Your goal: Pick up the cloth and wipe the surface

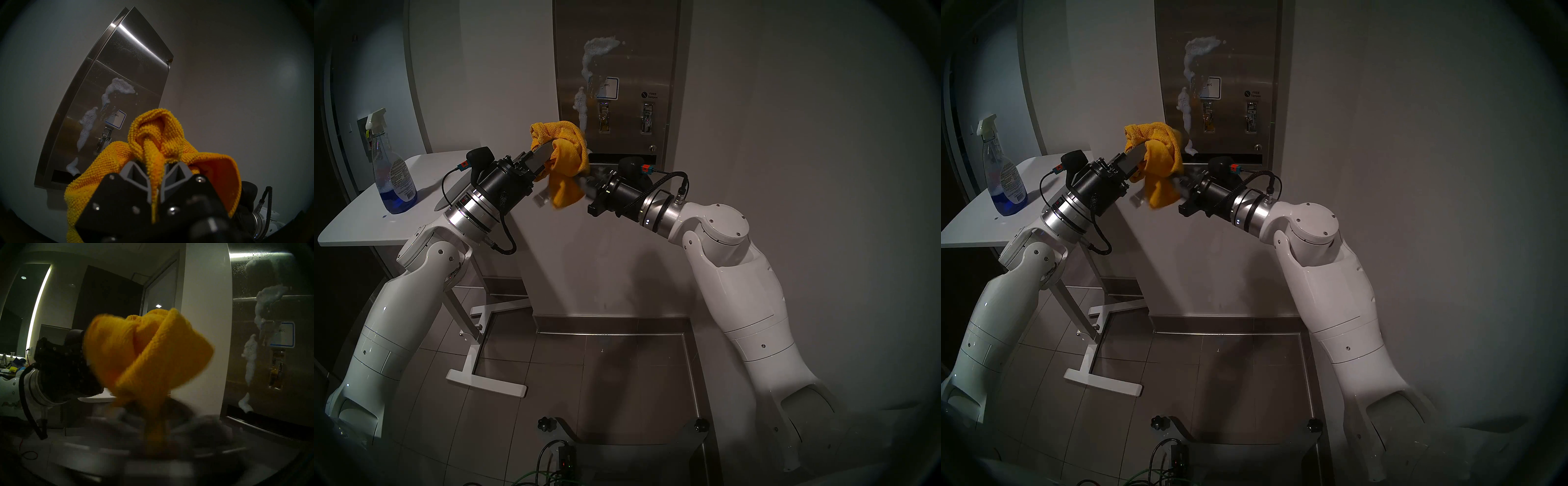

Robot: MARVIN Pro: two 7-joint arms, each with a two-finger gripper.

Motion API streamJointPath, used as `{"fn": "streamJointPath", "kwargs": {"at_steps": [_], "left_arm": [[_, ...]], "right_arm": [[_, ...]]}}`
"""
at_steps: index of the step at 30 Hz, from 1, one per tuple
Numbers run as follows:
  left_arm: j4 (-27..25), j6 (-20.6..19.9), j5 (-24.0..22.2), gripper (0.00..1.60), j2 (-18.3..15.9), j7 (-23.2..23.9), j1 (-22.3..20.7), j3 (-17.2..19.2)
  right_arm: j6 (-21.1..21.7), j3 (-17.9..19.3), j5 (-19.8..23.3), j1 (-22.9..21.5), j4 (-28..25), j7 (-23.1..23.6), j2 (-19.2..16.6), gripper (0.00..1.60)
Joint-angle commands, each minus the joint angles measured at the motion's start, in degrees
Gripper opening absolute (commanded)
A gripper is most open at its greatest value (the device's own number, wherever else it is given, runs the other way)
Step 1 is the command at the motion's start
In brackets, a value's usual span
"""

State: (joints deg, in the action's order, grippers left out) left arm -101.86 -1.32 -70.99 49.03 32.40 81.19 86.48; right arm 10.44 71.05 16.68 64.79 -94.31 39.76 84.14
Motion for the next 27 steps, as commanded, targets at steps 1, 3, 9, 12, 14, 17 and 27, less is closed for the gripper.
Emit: {"fn": "streamJointPath", "kwargs": {"at_steps": [1,3,9,12,14,17,27], "left_arm": [[-1.2,0.7,-0.1,0.0,0.0,0.2,-1.6,1.0],[-1.2,0.7,-0.1,0.0,0.0,0.2,-1.6,1.0],[-1.2,0.7,-0.1,0.0,0.0,0.2,-1.6,1.0],[-1.2,0.7,-0.1,0.0,0.0,0.2,-1.6,1.0],[-1.2,0.7,-0.1,0.0,0.0,0.2,-1.6,1.0],[-1.2,0.7,-0.1,0.0,0.0,0.2,-1.6,1.0],[-4.9,2.6,0.8,1.6,-1.0,-0.8,2.3,3.9]], "right_arm": [[-3.1,0.4,0.0,-2.9,0.0,-0.9,2.3,0.0],[-3.7,0.5,-0.1,-2.7,0.1,-1.0,2.3,0.0],[-5.6,1.1,-0.9,-2.0,0.0,-1.6,2.0,0.0],[-6.5,1.7,-1.2,-1.8,-0.1,-1.8,1.6,0.0],[-7.2,2.2,-1.5,-1.7,-0.1,-2.3,1.6,0.0],[-8.6,2.7,-2.2,-1.7,-0.3,-3.0,1.6,0.0],[-12.5,4.0,-6.0,-2.9,1.0,-6.3,2.1,0.0]]}}
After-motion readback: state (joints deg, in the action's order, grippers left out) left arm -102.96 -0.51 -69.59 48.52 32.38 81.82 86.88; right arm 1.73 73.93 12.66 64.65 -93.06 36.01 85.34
